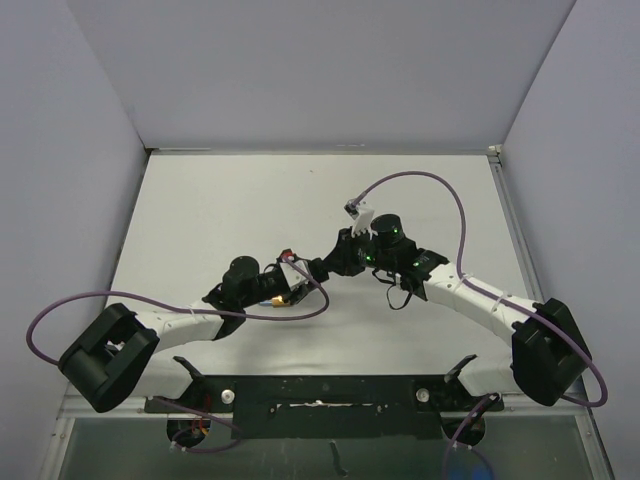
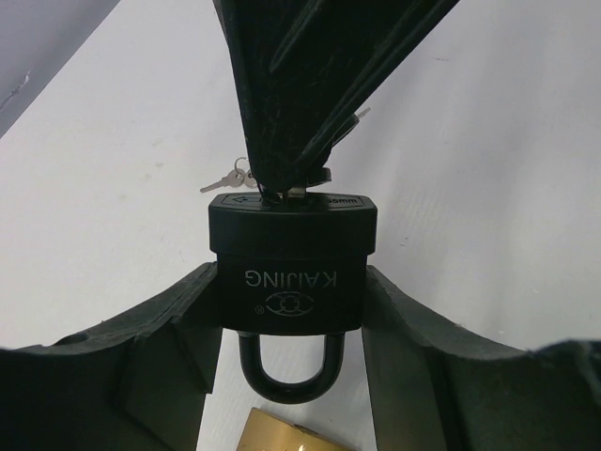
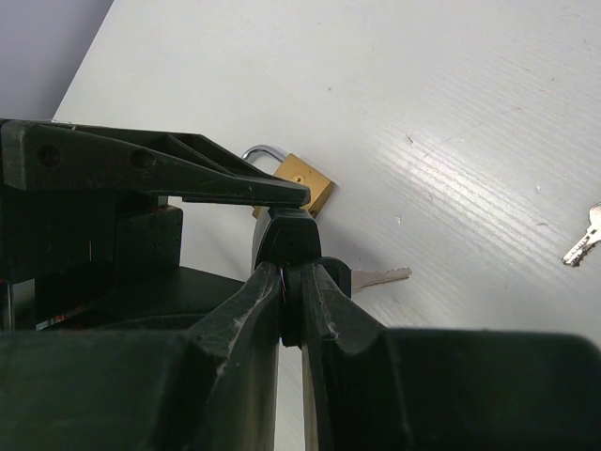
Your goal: Unlock with the key
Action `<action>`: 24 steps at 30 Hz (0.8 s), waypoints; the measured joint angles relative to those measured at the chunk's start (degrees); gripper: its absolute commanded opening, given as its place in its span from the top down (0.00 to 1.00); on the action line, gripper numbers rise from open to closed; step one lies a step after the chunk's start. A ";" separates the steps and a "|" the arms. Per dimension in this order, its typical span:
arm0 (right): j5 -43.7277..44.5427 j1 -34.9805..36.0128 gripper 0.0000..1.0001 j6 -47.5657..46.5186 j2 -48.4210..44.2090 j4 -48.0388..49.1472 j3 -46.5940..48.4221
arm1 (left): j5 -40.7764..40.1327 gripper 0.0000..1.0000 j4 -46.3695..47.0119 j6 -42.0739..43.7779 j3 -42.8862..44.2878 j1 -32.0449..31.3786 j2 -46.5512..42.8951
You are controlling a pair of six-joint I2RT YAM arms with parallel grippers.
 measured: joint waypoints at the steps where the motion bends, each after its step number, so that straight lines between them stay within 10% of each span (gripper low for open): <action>1: 0.04 0.00 1.00 0.11 0.00 0.04 0.00 | -0.07 1.00 0.02 -0.17 0.00 0.00 0.00; 10: 0.39 -0.02 1.00 0.70 0.22 0.81 -0.04 | -1.36 1.00 0.39 -1.03 0.00 -0.22 0.00; 24: 4.98 -0.11 0.70 2.05 -0.24 2.29 -1.11 | -4.04 1.00 2.60 -4.61 0.00 -1.01 -0.02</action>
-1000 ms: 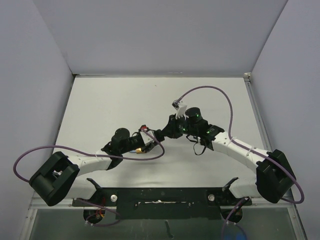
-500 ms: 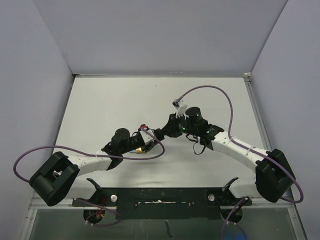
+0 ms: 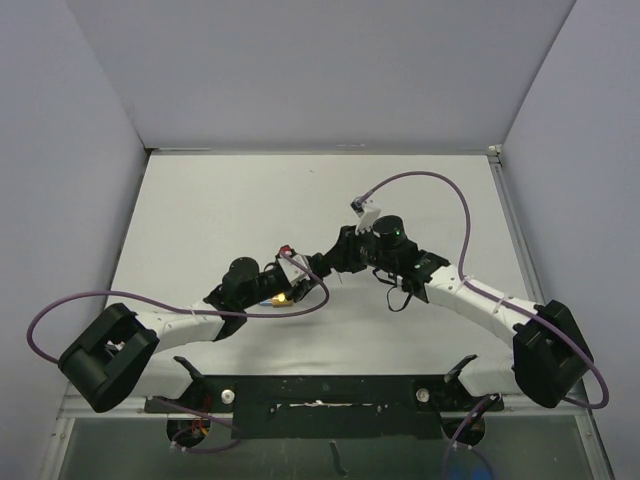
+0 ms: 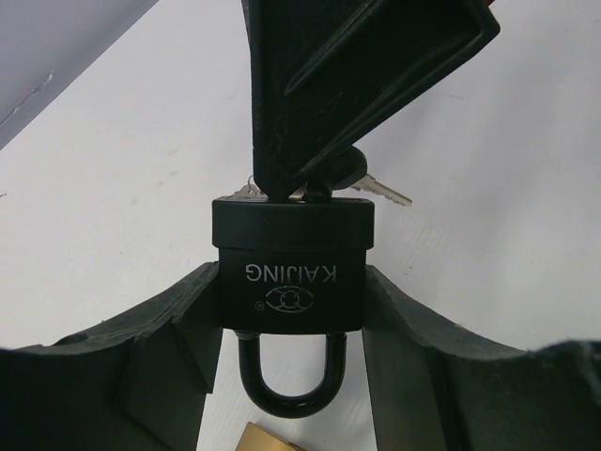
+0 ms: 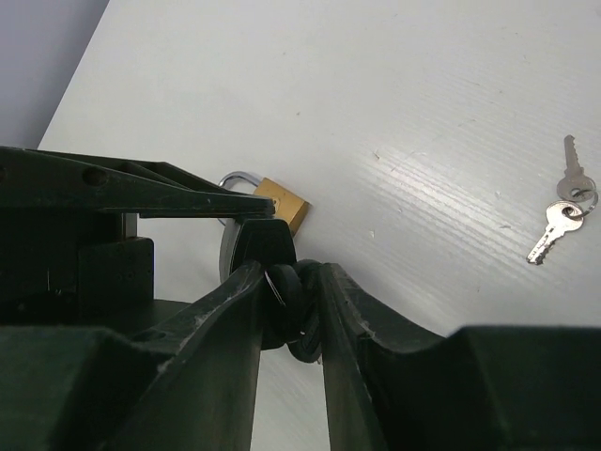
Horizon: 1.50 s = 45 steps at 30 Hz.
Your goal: Unlock with the key
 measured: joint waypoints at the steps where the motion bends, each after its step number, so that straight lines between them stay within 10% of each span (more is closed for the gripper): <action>1: 0.35 0.00 0.70 0.07 -0.35 0.02 -0.09 | -0.02 1.00 0.42 -0.17 0.00 0.00 0.00; 45: -5.38 -9.09 0.60 6.73 -10.95 5.09 -9.03 | 2.38 1.00 24.20 -2.16 -4.92 -1.07 6.40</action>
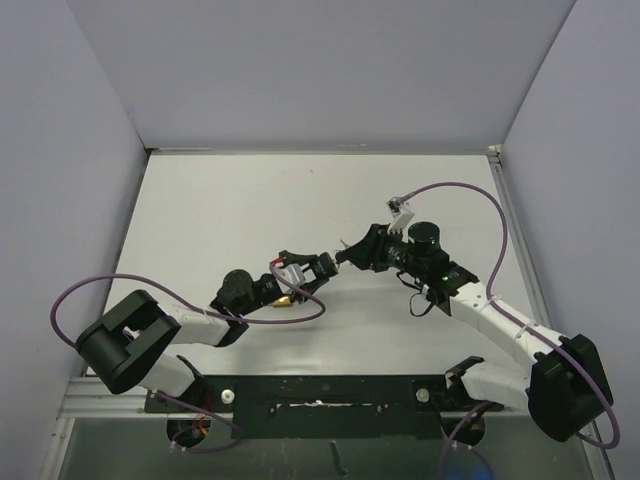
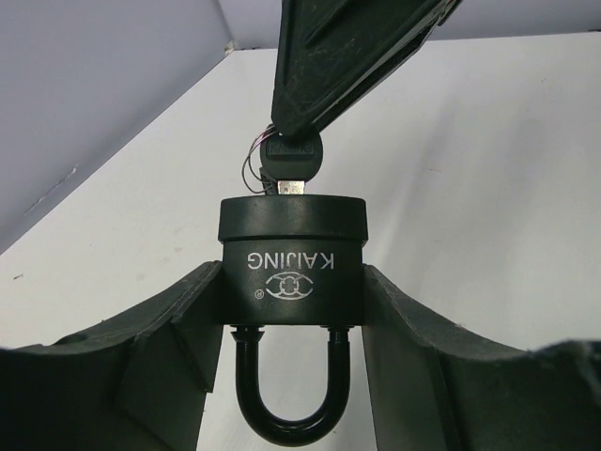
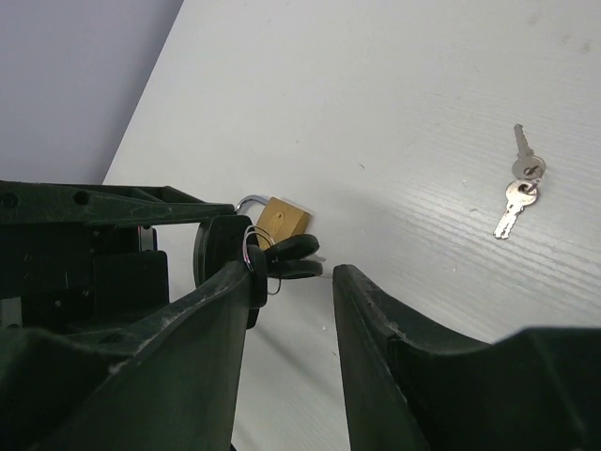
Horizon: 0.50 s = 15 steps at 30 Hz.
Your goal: Unlock with the key
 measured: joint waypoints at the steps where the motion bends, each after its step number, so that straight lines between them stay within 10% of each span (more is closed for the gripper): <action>1: -0.02 -0.28 0.61 0.09 -0.24 -0.02 -0.17 | 0.00 1.00 0.37 -0.04 -0.02 0.00 0.31; 15: -2.67 -0.74 0.70 0.59 0.26 2.73 -0.17 | -0.07 1.00 1.99 -0.09 -0.04 0.00 0.94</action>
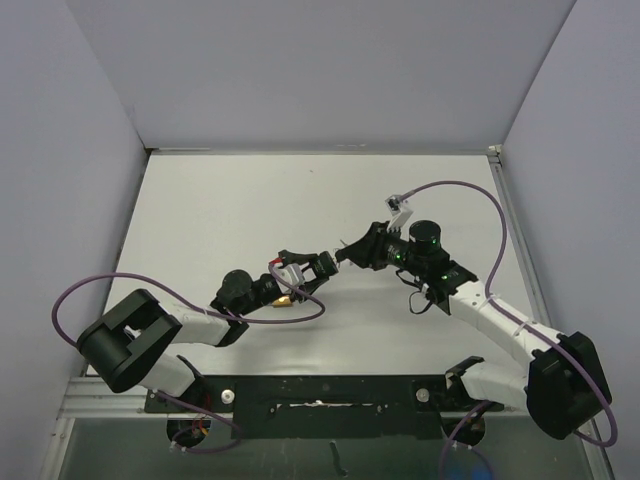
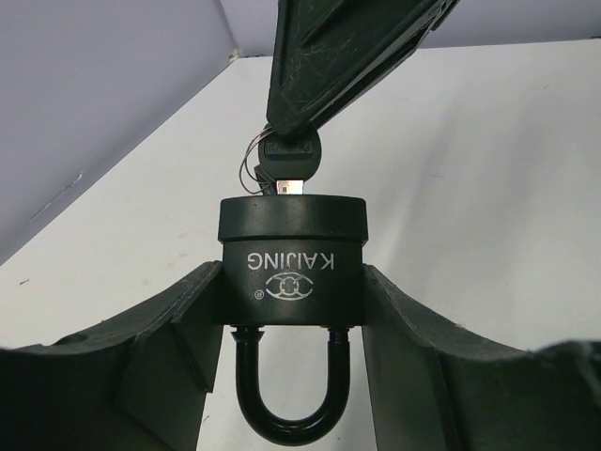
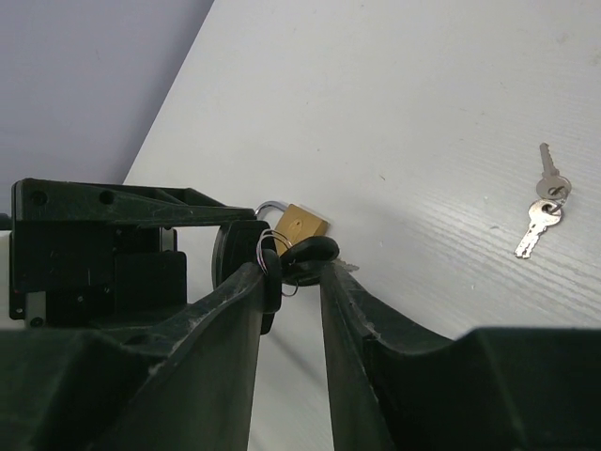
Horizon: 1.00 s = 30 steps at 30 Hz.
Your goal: Unlock with the key
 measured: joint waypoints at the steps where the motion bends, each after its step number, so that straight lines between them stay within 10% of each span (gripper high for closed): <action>1: -0.31 -0.04 0.71 0.09 0.13 0.28 0.00 | 0.00 1.00 0.02 0.00 0.00 0.00 0.02; 30: -4.68 -0.31 1.00 2.01 3.63 5.07 -0.13 | -0.87 1.00 2.64 -0.83 0.15 0.11 3.02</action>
